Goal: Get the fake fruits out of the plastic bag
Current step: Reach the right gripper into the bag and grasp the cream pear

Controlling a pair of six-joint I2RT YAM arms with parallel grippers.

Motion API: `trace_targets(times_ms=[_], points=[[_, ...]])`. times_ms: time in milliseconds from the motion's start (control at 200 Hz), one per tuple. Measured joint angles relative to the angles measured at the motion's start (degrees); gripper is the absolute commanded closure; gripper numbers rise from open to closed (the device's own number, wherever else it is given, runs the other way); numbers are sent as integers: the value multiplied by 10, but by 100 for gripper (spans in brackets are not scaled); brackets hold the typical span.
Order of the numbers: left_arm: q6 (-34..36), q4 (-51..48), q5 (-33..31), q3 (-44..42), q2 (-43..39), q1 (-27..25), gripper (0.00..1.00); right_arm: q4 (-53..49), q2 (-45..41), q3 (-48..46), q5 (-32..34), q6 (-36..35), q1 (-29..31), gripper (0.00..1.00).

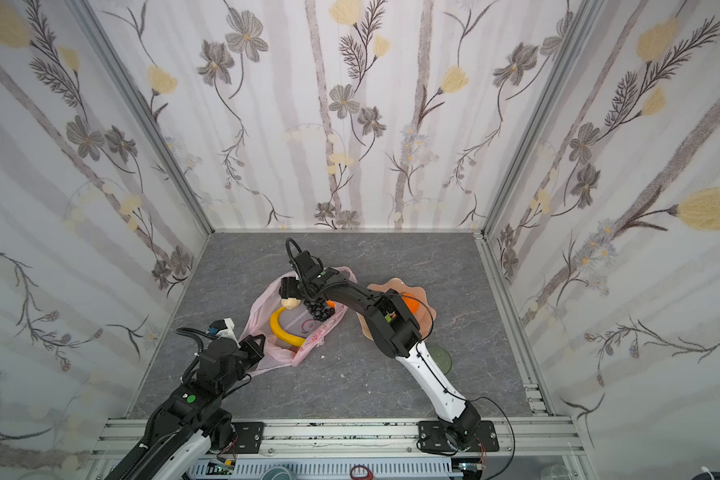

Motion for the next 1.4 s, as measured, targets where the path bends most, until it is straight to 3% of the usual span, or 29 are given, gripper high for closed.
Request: trace_targets(times_ms=[345,565,1399], points=[[-2,0,-1,0,25,0,96,-14,-4,0,-2,0,6,40],[-6,0,0,0,61,0,94,-22,-26,-21,4,0,12,42],[8,77,-5,56,250,30,91,82,-254,-307,30,-9,38,43]])
